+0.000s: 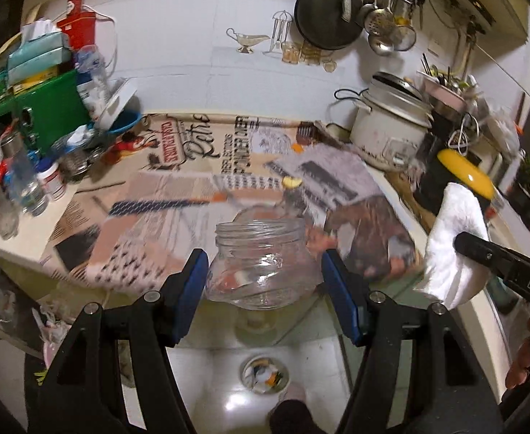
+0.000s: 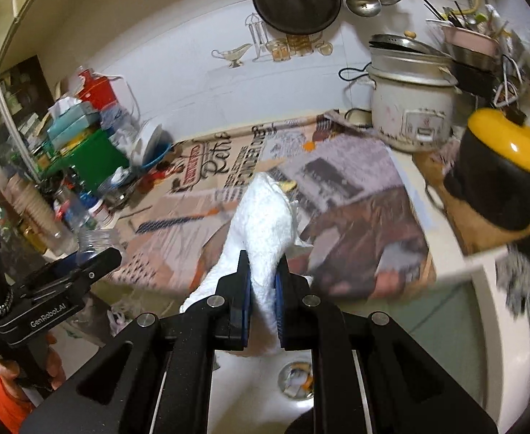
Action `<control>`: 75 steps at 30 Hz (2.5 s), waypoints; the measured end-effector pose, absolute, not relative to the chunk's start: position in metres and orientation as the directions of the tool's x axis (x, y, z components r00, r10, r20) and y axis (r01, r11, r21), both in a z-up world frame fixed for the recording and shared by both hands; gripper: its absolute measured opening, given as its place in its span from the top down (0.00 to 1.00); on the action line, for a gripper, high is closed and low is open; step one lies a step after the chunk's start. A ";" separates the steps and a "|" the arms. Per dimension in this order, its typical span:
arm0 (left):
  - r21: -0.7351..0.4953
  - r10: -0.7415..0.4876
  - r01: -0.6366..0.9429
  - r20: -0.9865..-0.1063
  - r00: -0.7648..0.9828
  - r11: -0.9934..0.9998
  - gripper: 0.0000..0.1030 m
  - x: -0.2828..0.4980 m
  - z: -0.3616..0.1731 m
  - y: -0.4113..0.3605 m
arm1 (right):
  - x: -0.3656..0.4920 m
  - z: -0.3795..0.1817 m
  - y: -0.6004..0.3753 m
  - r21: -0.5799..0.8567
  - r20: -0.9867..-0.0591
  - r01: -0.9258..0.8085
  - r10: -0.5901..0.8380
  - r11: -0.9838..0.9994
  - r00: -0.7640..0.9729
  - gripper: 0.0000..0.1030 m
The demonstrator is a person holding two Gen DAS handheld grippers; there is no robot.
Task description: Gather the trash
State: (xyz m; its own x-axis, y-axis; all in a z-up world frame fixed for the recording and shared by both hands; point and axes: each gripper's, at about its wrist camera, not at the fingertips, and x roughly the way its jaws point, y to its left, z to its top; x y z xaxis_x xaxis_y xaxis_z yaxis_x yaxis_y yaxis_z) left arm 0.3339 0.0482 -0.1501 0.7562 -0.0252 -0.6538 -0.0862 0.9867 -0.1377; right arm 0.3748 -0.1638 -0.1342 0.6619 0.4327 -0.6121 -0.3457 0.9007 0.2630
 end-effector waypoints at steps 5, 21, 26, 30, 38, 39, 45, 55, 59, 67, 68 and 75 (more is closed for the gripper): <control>-0.124 -0.014 -0.100 -0.694 0.720 0.987 0.38 0.284 -0.160 0.061 | 0.332 -0.145 -0.155 0.277 -0.645 -0.334 0.432 0.901 0.630 0.90; -0.155 -0.046 -0.149 -0.828 0.558 0.977 0.38 0.265 -0.268 0.018 | 0.316 -0.248 -0.171 0.292 -0.773 -0.311 0.415 0.904 0.480 0.90; -0.168 -0.060 -0.159 -0.848 0.526 0.973 0.38 0.286 -0.327 -0.007 | 0.341 -0.308 -0.182 0.272 -0.814 -0.314 0.391 0.910 0.429 0.90; -0.191 -0.081 -0.166 -0.855 0.512 0.967 0.38 0.303 -0.393 -0.017 | 0.358 -0.358 -0.186 0.251 -0.821 -0.326 0.378 0.912 0.427 0.90; -0.207 -0.111 -0.166 -0.883 0.456 0.964 0.38 0.329 -0.549 -0.017 | 0.391 -0.498 -0.179 0.248 -0.838 -0.338 0.376 0.908 0.396 0.90; -0.210 -0.117 -0.165 -0.887 0.446 0.964 0.38 0.332 -0.571 -0.016 | 0.393 -0.512 -0.177 0.248 -0.840 -0.339 0.376 0.907 0.392 0.90; -0.182 -0.107 -0.150 -0.906 0.410 0.972 0.38 0.347 -0.680 -0.015 | 0.407 -0.624 -0.163 0.251 -0.864 -0.362 0.376 0.898 0.335 0.90; -0.198 -0.140 -0.117 -0.914 0.380 0.973 0.38 0.366 -0.797 -0.012 | 0.424 -0.728 -0.143 0.289 -0.876 -0.414 0.413 0.863 0.249 0.86; -0.205 -0.147 -0.125 -0.919 0.365 0.971 0.38 0.374 -0.821 -0.013 | 0.430 -0.747 -0.139 0.289 -0.881 -0.420 0.411 0.860 0.236 0.81; -0.221 -0.154 -0.158 -0.923 0.353 0.962 0.38 0.375 -0.830 -0.004 | 0.436 -0.759 -0.142 0.303 -0.891 -0.391 0.404 0.869 0.208 0.61; -0.210 -0.144 -0.156 -0.925 0.353 0.965 0.38 0.375 -0.826 -0.004 | 0.436 -0.758 -0.142 0.305 -0.890 -0.386 0.404 0.871 0.210 0.61; -0.186 -0.120 -0.158 -0.928 0.354 0.970 0.38 0.358 -0.745 -0.007 | 0.424 -0.680 -0.159 0.310 -0.878 -0.347 0.406 0.885 0.253 0.61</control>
